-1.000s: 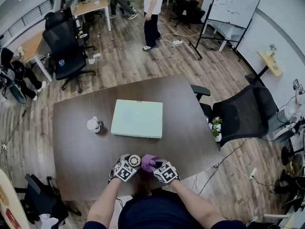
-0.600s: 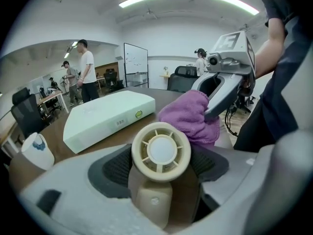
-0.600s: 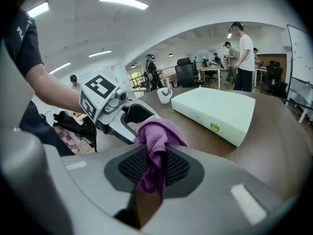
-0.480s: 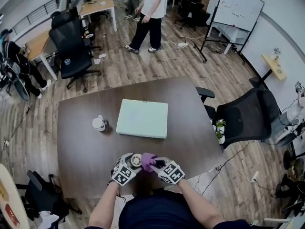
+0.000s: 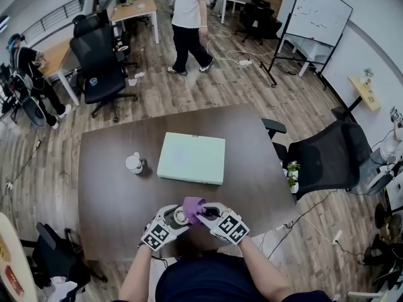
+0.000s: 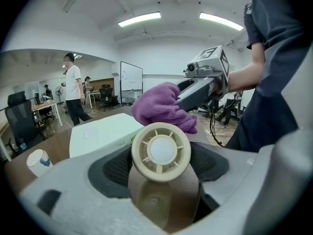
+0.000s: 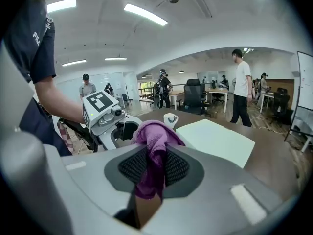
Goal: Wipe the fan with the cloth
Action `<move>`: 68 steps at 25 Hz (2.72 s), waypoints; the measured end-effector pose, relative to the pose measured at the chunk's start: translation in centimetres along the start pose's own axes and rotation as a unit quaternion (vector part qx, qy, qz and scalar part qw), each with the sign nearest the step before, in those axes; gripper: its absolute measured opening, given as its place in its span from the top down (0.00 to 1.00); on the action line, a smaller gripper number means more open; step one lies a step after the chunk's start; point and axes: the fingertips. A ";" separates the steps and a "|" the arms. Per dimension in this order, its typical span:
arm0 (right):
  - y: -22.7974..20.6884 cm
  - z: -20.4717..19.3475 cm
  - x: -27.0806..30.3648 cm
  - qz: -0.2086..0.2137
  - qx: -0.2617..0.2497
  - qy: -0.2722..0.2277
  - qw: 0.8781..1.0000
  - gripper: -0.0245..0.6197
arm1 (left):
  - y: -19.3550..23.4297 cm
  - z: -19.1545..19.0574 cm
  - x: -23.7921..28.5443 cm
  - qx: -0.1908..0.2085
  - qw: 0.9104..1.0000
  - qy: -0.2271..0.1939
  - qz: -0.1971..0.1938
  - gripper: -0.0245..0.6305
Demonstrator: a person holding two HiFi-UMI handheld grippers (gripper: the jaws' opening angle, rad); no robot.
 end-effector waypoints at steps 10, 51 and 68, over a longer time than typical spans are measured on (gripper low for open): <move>1.9 3.7 -0.1 0.013 -0.027 -0.019 0.999 0.83 | -2.2 2.6 -1.5 0.009 0.998 -0.053 -0.027 0.40; 1.8 10.3 -2.1 0.032 0.110 -0.146 0.983 0.83 | 1.5 12.3 -10.5 -0.153 0.937 -0.311 0.048 0.40; 6.0 12.3 -3.7 0.048 0.056 -0.179 0.981 0.83 | 3.2 13.5 -14.9 -0.276 0.852 -0.440 0.067 0.40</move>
Point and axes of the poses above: the fingertips, and each gripper's own axes: x forward along the fingers, y to its left, z out of its top, and after that the axes turned 8 degrees about x, right-handed
